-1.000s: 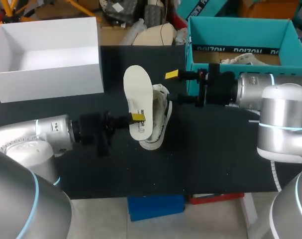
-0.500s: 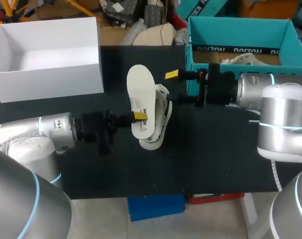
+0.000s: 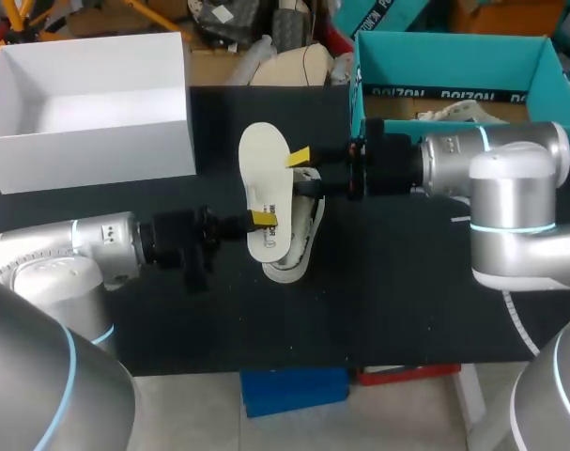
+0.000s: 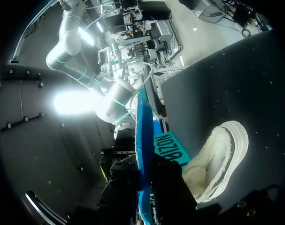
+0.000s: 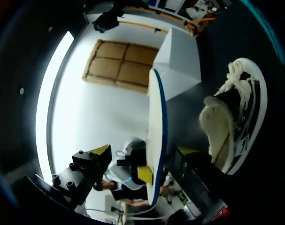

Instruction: Take the shoe out of the shoebox, open the shoe tongue, remove and reinsert the insole, then place the shoe into the shoebox

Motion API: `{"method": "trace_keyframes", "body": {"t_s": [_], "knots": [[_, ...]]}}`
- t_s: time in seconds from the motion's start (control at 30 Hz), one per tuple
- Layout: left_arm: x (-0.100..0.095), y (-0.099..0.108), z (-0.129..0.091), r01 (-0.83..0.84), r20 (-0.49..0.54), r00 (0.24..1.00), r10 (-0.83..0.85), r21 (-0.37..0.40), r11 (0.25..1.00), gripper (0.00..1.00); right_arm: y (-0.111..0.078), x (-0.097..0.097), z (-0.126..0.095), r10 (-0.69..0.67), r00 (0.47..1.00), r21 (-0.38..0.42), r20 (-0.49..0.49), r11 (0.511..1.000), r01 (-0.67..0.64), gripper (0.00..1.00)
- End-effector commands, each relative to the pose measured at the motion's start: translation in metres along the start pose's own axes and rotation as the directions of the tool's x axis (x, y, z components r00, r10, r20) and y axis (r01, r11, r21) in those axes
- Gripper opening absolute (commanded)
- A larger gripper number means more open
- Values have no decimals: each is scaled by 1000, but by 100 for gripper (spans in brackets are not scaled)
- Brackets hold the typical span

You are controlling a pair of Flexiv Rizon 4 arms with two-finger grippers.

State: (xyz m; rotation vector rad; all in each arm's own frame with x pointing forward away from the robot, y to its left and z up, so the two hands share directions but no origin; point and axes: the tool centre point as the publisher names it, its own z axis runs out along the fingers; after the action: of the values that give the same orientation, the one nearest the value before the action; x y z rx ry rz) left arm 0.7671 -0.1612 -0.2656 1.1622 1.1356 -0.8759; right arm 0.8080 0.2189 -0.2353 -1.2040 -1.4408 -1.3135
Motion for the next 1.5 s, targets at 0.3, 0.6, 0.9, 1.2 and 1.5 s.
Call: {"method": "trace_keyframes", "body": {"t_s": [0.3, 0.6, 0.9, 1.2, 1.5], "knots": [[0, -1, 0, -3, -3, 1000, 3, -3, 1000, 0, 3, -14, 31, -32, 999, 74, -4, 997, 32, 48], [0, -1, 0, -3, -3, 1000, 3, -3, 1000, 0, 3, -18, 40, -28, 1000, 100, -8, 995, 29, 36], [0, -1, 0, -3, -3, 1000, 3, -3, 1000, 0, 3, -20, 46, -39, 999, 133, -22, 990, 41, 31], [0, -1, 0, -3, -3, 1000, 3, -3, 1000, 0, 10, -21, 48, -51, 998, 171, -30, 984, 55, 25], [0, -1, 0, -3, -3, 1000, 3, -3, 1000, 0, 11, -24, 49, -51, 998, 184, -38, 981, 57, 19]]}}
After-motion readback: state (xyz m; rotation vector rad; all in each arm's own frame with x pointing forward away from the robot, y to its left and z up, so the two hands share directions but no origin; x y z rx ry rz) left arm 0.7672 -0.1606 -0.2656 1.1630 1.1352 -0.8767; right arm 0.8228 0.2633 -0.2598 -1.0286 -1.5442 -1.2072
